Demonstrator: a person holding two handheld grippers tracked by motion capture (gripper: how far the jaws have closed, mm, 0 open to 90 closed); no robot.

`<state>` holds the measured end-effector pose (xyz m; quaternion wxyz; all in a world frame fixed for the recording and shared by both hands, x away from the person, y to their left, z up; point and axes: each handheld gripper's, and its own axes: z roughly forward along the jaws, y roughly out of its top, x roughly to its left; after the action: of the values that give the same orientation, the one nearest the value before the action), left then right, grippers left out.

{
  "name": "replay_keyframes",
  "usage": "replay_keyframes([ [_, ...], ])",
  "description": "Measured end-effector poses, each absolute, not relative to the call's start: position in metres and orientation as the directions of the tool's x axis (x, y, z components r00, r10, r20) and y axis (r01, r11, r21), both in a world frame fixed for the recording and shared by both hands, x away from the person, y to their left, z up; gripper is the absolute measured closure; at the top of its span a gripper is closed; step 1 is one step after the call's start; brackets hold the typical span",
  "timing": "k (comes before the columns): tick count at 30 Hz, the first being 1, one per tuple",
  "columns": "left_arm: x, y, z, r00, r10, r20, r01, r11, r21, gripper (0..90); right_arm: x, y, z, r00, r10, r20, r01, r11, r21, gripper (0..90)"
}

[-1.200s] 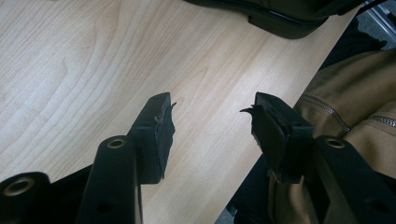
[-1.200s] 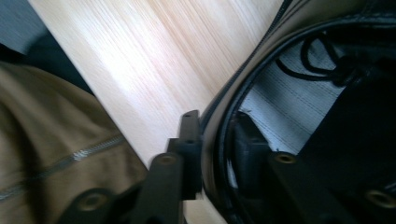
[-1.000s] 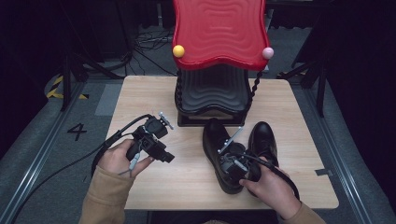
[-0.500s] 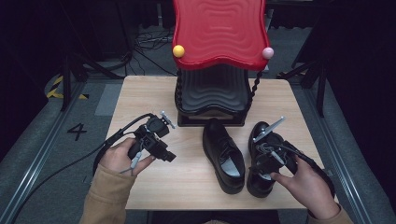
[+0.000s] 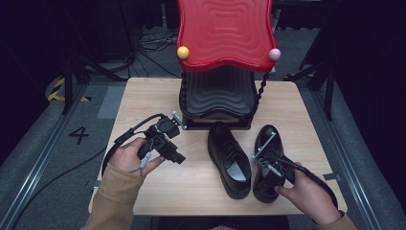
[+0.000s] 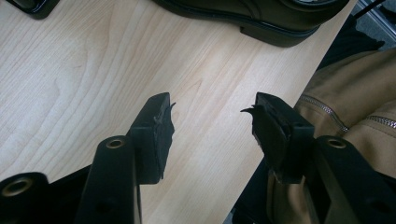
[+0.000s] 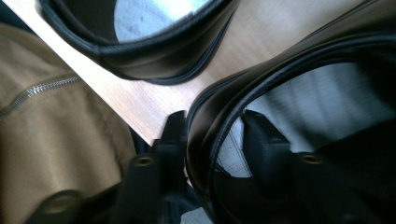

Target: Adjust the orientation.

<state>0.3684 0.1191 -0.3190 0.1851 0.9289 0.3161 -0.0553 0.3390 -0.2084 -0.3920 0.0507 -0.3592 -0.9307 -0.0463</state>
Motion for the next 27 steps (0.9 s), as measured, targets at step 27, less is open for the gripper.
replay_keyframes([
  [27, 0.368, 0.121, -0.319, 0.792, 0.567, -0.224, 0.61, -0.728, 0.313, 48.1, 0.317, -0.211, -0.353, -0.86, 0.502, 0.094, 0.51, 0.85, 0.129, 75.0],
])
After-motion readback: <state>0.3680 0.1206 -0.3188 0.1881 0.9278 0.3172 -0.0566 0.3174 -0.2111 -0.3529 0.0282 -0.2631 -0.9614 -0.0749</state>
